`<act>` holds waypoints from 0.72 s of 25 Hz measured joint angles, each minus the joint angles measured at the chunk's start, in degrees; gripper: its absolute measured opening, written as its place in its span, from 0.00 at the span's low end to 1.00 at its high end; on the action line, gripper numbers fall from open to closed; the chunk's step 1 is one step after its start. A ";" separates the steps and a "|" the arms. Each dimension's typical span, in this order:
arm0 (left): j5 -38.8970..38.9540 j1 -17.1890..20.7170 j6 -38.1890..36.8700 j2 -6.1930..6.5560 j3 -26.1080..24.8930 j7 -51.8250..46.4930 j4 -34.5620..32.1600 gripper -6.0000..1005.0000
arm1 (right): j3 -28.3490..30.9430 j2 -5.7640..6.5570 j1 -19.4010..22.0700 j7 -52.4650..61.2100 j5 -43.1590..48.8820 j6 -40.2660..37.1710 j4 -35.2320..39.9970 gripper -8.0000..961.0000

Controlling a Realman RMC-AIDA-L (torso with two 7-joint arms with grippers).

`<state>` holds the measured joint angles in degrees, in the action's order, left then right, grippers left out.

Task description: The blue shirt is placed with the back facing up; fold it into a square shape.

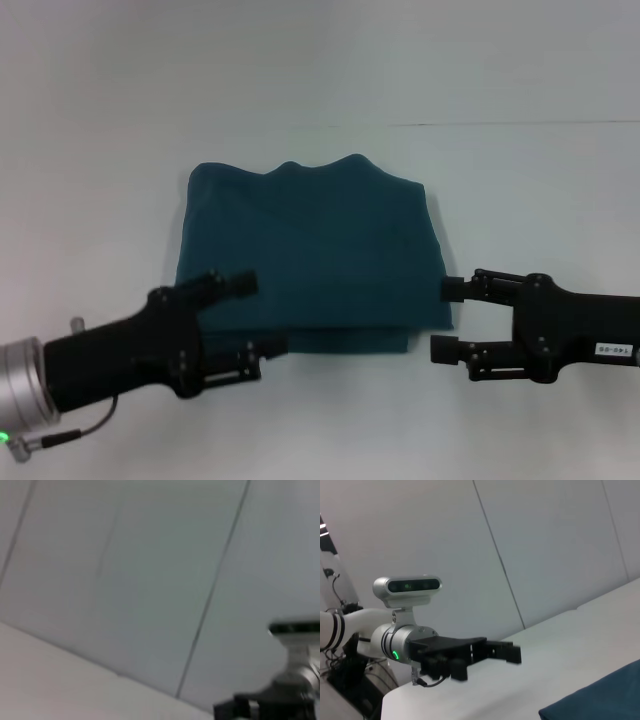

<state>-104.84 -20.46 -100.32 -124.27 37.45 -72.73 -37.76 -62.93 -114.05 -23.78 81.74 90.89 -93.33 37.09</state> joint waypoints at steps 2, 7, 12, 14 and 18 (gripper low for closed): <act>-1.81 -0.18 -0.09 0.00 0.05 0.15 0.20 0.89 | 0.27 -0.26 -0.57 0.05 1.19 0.14 0.00 0.94; -4.41 -0.34 -0.80 0.00 0.23 0.17 0.30 0.89 | 0.63 -0.74 -1.79 2.26 4.76 0.57 0.00 0.94; -6.01 -0.23 -1.03 -0.01 0.26 0.17 0.32 0.89 | 0.69 -1.52 -2.03 3.07 7.13 0.70 0.00 0.94; -6.31 -0.26 -1.09 -0.01 0.26 0.13 0.33 0.89 | 0.70 -1.69 -2.04 3.07 7.60 0.70 -0.02 0.94; -6.43 -0.35 -1.39 -0.01 0.26 0.09 0.32 0.89 | 0.71 -1.78 -2.14 3.08 7.91 0.70 -0.34 0.94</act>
<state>-111.27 -20.81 -101.71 -124.28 37.71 -72.64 -37.44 -62.22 -115.83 -25.91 84.81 98.81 -92.63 36.75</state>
